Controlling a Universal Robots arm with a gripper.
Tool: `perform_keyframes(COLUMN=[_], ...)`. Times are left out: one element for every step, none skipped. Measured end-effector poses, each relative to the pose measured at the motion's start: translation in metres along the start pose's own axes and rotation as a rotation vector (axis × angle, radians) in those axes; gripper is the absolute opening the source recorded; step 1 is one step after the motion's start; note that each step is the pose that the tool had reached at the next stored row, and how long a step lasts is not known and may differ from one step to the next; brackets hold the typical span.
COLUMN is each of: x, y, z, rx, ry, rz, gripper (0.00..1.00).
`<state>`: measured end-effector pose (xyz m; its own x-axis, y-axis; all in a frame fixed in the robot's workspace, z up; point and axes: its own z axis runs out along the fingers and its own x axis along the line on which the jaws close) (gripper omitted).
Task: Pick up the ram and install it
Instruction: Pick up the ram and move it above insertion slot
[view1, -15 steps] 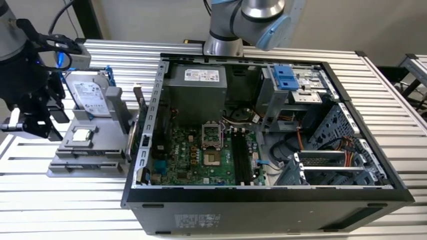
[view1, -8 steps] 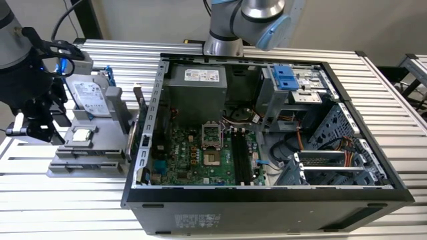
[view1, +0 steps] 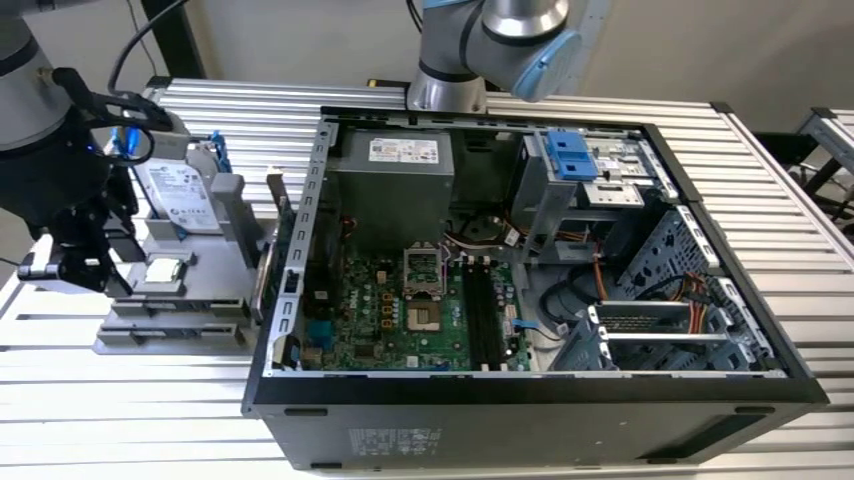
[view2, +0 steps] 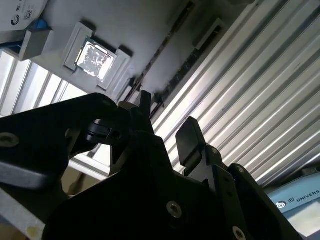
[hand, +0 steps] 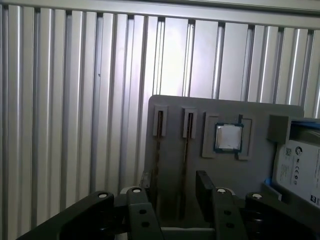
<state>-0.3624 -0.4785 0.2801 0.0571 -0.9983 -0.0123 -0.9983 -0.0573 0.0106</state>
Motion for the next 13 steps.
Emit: perform_keyframes(x=[0.0, 0.0, 0.0, 0.0, 0.0, 0.0, 0.0001, 0.0001, 0.0001, 0.0001, 0.0001, 0.0002, 0.0002], y=[0.0, 0.0, 0.0, 0.0, 0.0, -0.0001, 0.0, -0.0001, -0.0001, -0.0001, -0.0001, -0.0001, -0.0001], z=[0.0011, 0.0021, 0.0032, 0.0043, 0.0053, 0.0063, 0.0071, 0.0079, 0.0087, 0.0096, 0.0107, 0.012, 0.0132], rx=[0.0, -0.0001, -0.0002, -0.0003, -0.0002, -0.0005, -0.0013, -0.0023, -0.0035, -0.0045, -0.005, -0.005, -0.005], ry=[0.0011, 0.0021, 0.0028, 0.0033, 0.0041, 0.0054, 0.0074, 0.0097, 0.0122, 0.0143, 0.0153, 0.0155, 0.0155], rz=[0.0, 0.0, 0.0, 0.0, 0.0, 0.0, 0.0, 0.0, 0.001, 0.001, 0.001, 0.001, 0.003], gripper=[1.0, 1.0, 1.0, 1.0, 1.0, 1.0, 1.0, 1.0, 1.0, 1.0, 1.0, 1.0, 1.0])
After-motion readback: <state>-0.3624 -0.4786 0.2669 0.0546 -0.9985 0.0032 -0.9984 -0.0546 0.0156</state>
